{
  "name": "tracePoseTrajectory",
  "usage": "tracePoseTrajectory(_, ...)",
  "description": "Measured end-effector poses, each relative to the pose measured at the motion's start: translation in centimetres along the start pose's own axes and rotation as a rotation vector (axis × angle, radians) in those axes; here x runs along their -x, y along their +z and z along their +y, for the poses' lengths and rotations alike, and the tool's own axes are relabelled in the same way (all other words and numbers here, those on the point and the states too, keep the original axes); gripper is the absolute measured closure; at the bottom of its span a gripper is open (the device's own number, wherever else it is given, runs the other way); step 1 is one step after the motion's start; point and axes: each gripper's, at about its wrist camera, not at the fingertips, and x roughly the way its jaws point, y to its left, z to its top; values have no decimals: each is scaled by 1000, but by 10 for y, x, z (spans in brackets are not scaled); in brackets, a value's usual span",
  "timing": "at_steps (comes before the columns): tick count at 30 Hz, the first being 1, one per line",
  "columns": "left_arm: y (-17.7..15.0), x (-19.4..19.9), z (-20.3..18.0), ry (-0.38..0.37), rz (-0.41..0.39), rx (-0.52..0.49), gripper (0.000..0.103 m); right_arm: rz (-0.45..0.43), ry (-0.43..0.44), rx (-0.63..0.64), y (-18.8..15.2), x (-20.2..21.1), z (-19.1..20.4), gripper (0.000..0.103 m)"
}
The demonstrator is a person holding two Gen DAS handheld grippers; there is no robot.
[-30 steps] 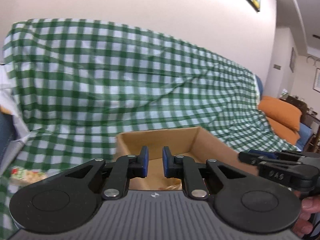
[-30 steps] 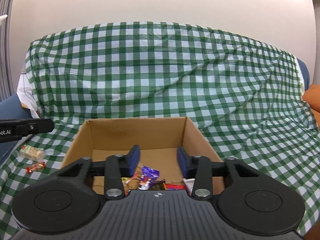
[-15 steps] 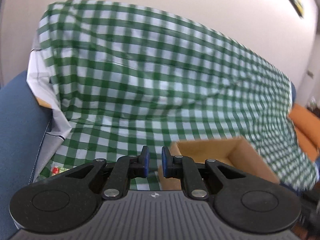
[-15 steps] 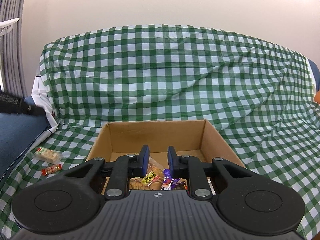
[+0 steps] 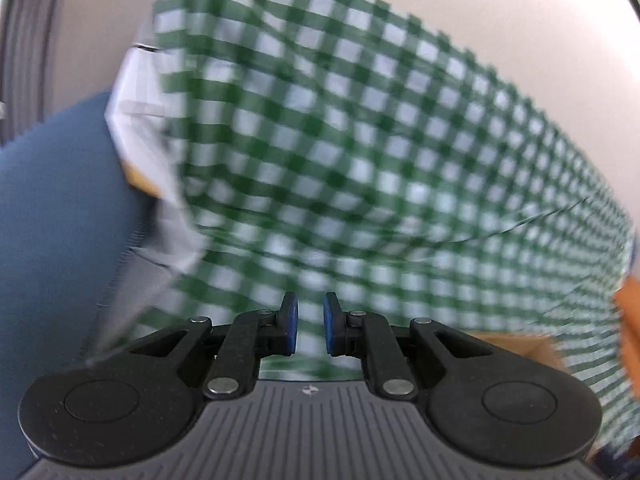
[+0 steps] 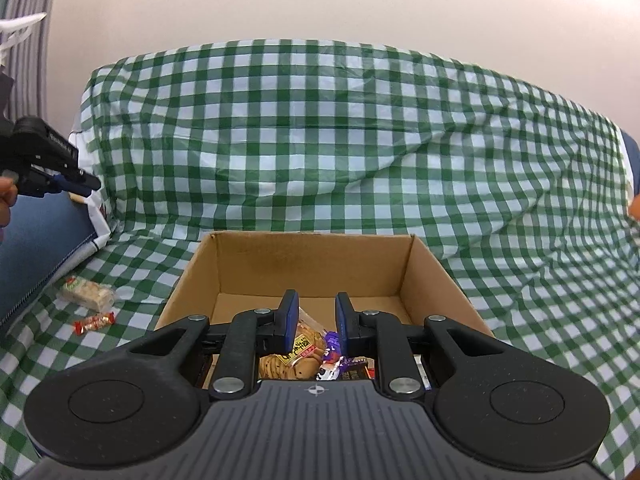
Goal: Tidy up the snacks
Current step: 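Move the right tool to the small red candy and grasp it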
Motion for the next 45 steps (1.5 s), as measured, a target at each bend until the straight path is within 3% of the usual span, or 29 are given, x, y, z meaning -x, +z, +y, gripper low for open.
tracePoseTrajectory(2, -6, -13, 16, 85, 112, 5, 89, -2, 7, 25, 0, -1, 2, 80)
tracePoseTrajectory(7, 5, -14, 57, 23, 116, 170, 89, 13, 55, 34, 9, -7, 13, 80)
tracePoseTrajectory(11, 13, -19, 77, 25, 163, 235, 87, 19, 86, -10, 25, -10, 34, 80)
tracePoseTrajectory(20, 14, -19, 113, 10, 204, 375, 87, 51, 142, -5, 43, -44, 129, 80)
tracePoseTrajectory(28, 15, -23, 116, -7, 220, 405, 87, 230, 206, -39, 21, -103, 209, 80)
tracePoseTrajectory(30, 14, -23, 117, -13, 224, 421, 81, 304, 224, -50, 11, -120, 225, 79)
tracePoseTrajectory(34, 13, -24, 117, -19, 231, 432, 79, 378, 228, -70, -3, -152, 250, 59)
tracePoseTrajectory(39, 13, -23, 117, -21, 238, 432, 79, 446, 211, -107, -14, -190, 268, 52)
tracePoseTrajectory(43, 14, -24, 114, -33, 242, 419, 79, 480, 186, -138, -19, -212, 279, 39)
tracePoseTrajectory(45, 15, -25, 114, -33, 243, 417, 79, 492, 171, -132, -21, -220, 283, 38)
